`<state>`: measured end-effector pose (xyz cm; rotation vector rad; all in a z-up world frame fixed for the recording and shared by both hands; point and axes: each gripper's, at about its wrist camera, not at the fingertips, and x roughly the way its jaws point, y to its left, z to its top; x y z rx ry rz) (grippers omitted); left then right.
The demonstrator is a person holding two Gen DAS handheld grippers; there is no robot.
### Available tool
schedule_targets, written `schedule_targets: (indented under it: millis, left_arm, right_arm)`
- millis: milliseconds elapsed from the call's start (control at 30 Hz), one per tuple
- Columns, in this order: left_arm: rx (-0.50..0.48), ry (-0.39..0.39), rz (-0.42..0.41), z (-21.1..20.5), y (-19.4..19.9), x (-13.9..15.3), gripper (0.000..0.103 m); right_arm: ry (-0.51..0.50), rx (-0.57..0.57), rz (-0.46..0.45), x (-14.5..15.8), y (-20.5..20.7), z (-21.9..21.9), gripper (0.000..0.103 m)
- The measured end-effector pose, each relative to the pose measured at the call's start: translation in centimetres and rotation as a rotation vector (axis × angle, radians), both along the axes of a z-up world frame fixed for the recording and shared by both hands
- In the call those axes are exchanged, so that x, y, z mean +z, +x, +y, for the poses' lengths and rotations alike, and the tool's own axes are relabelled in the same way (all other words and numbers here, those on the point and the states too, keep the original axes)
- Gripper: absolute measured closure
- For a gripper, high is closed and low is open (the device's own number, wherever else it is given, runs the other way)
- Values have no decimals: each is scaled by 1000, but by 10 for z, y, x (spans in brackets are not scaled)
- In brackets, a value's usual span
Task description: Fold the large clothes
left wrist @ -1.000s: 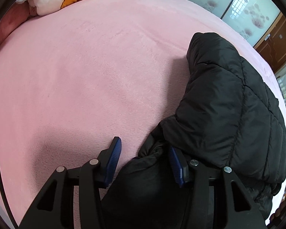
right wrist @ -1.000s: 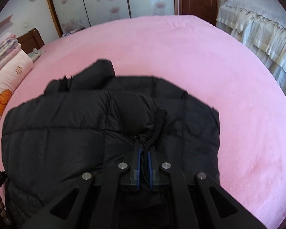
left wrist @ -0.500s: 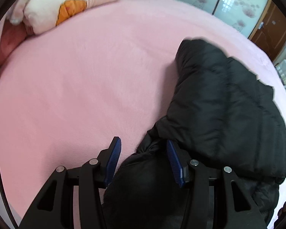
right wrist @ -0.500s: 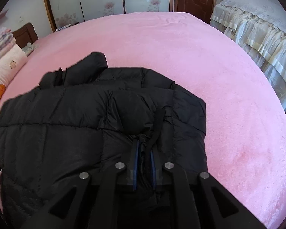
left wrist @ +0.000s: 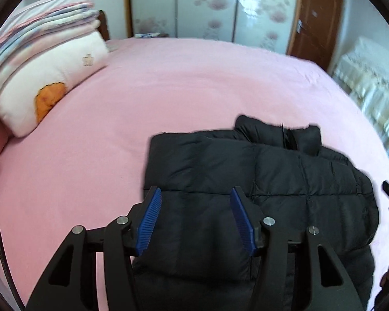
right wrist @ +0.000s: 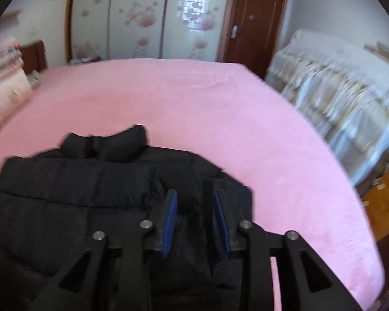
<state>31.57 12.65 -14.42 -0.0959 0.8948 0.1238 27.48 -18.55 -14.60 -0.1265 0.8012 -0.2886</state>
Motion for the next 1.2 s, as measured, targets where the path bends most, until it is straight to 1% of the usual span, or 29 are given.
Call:
schedule_targets:
  millis: [67,100,167,233,267,367,467,500,600,633,700,800,900,967,1100,1200]
  left_arm:
    - [-11,8,39,-3,10,-14,49]
    - [-15,9,65,-5,17,-24,49]
    - [-22,-3,80,-6,19,-36,49]
    - [-36,-4,84,-8,23,-44,49]
    - [-47,-4,81,-10,25,-47,49]
    - [-55,-2,86,-10,27,-52,49]
    - [-46,-29,102,-7,33,-55,49]
    - [-44,-33,108,-6,36,-56,49]
    - [-19,-40,148,0,46,-66,48]
    - [-14,-46,156,1,48,-68,47]
    - [-13,-67,167,6,50,-73,47]
    - [-23,-64,165,8,49,-76,47]
    - [-29,-57,164,6,49,-78,46]
    - [-26,-51,167,4,50,-80,46]
    - [-21,-35,170,2,48,-77,46]
    - [-15,-30,174,0,47,-69,46]
  right_arm:
    - [-7,-46,14,-5,2,-9,74]
    - [16,-54,8,-6,2,-15,73]
    - [124,12,3,-6,2,-19,73]
    - [238,115,7,-7,4,-14,74]
    - [276,153,10,-8,5,-9,74]
    - [316,257,12,-13,14,17,74]
    - [320,340,17,-20,24,43,74]
    - [315,359,34,-25,30,51,74]
    - [258,328,88,-46,46,57,75]
    - [227,304,98,-52,50,54,79]
    - [171,241,114,-63,56,37,81]
    - [143,136,121,-72,56,-8,83]
    - [170,111,137,-78,51,-35,90]
    - [179,97,140,-81,47,-45,102]
    - [253,76,137,-80,43,-57,103]
    - [313,71,129,-72,41,-61,103]
